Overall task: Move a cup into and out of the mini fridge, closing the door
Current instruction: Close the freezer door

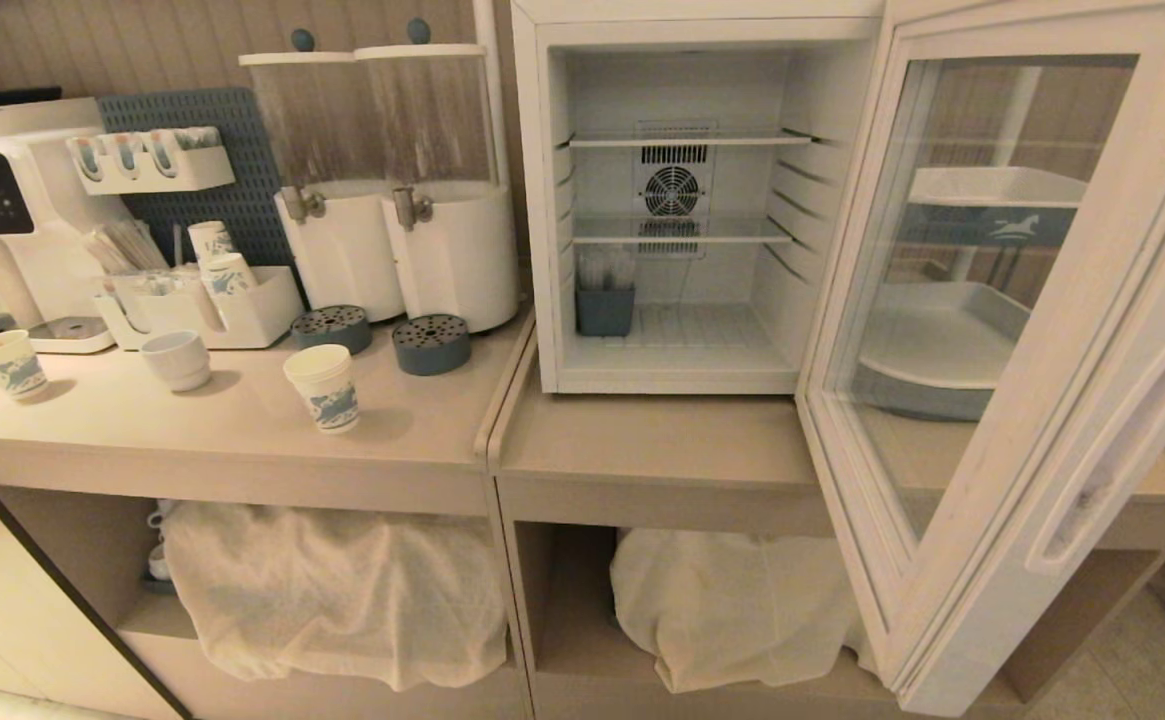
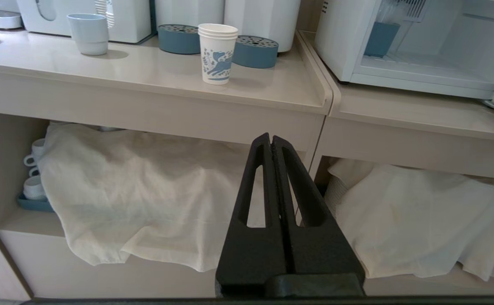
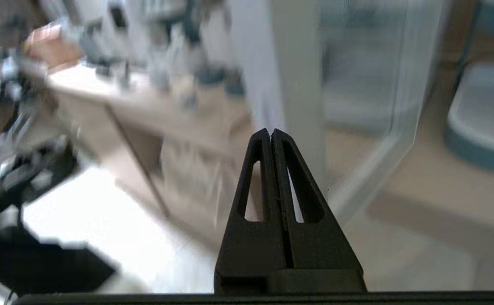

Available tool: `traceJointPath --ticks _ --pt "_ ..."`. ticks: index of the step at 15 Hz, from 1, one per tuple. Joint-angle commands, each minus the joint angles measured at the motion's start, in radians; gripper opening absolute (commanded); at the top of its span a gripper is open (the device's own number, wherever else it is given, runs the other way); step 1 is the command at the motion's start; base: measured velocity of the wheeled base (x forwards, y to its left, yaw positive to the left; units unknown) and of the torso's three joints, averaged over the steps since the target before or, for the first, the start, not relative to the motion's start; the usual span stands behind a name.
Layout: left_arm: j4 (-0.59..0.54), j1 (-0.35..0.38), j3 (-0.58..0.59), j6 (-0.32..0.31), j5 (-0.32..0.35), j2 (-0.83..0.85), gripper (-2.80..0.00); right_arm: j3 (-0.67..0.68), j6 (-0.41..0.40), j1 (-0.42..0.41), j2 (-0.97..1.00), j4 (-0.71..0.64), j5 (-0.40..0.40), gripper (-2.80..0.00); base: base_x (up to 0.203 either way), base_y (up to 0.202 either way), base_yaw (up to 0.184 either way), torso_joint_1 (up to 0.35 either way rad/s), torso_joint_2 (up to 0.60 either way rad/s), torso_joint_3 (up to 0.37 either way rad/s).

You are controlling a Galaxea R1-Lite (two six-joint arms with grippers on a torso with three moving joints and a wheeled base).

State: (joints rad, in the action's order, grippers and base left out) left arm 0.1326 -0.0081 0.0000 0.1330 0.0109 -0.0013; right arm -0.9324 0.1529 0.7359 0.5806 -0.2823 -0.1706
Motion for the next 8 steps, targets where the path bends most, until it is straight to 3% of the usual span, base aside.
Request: traceJointPath --ticks 1,6,8 --pt "0.001 0.000 0.040 0.000 0.000 -0.003 -2.80 -0.057 0.019 0.002 0.100 0.027 -0.047 -2.80 0.000 0.000 0.000 0.000 0.00 0.000" --pt "0.001 0.000 0.040 0.008 -0.002 -0.003 -2.80 -0.002 0.107 -0.083 0.209 0.047 -0.054 -2.80 0.000 0.000 0.000 0.000 0.00 0.000" --pt "0.002 0.000 0.040 0.008 -0.002 -0.003 -2.80 0.044 0.126 -0.198 0.259 0.092 -0.001 -2.80 0.000 0.000 0.000 0.000 0.00 0.000"
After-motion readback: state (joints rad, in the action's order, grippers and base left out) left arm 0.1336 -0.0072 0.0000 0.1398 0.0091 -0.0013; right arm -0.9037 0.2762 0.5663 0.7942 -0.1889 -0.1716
